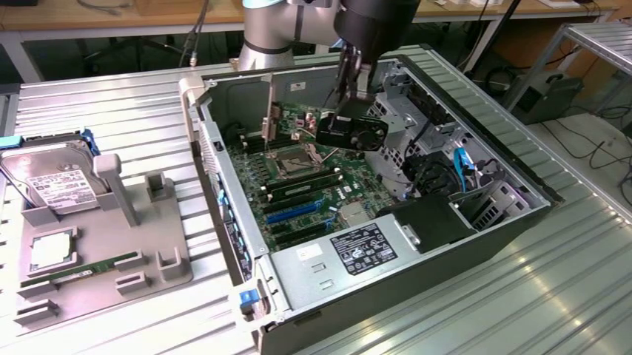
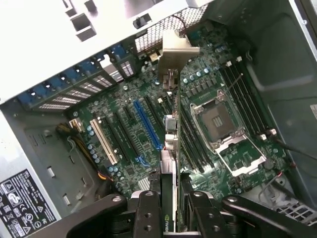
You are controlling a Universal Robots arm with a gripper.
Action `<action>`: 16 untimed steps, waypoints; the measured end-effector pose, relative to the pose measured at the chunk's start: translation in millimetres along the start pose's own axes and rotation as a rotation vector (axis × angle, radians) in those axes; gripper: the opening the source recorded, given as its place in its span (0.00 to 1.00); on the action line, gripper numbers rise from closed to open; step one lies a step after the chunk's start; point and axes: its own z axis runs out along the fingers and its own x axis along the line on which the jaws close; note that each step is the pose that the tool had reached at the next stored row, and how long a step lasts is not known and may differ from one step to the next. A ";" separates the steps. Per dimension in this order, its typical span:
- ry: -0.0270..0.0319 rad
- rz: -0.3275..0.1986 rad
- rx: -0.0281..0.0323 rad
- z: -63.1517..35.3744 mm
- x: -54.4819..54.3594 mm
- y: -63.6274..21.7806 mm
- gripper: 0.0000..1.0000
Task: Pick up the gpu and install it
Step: 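Insert the gpu into the slot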
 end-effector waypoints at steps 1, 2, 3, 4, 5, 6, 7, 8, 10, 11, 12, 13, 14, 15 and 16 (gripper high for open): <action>0.0006 -0.020 -0.0004 0.3 0.0 0.0 0.26; 0.0011 -0.037 -0.0007 0.5 0.0 0.0 0.26; 0.0017 -0.055 -0.0011 0.8 0.0 0.0 0.26; 0.0023 -0.073 -0.0014 1.0 0.0 -0.1 0.26; 0.0029 -0.093 -0.0019 1.3 0.0 -0.1 0.26; 0.0035 -0.110 -0.0022 1.6 0.0 -0.1 0.26; 0.0043 -0.136 -0.0028 2.0 0.1 -0.1 0.26; 0.0049 -0.157 -0.0034 2.3 0.1 -0.1 0.26; 0.0070 -0.217 -0.0048 3.4 0.1 -0.1 0.26; 0.0076 -0.238 -0.0053 3.8 0.1 -0.1 0.26; 0.0084 -0.259 -0.0059 4.2 0.1 -0.2 0.26; 0.0089 -0.277 -0.0064 4.6 0.1 -0.2 0.26; 0.0096 -0.295 -0.0069 5.0 0.1 -0.2 0.26; 0.0103 -0.314 -0.0074 5.3 0.1 -0.2 0.26; 0.0108 -0.331 -0.0078 5.7 0.1 -0.2 0.26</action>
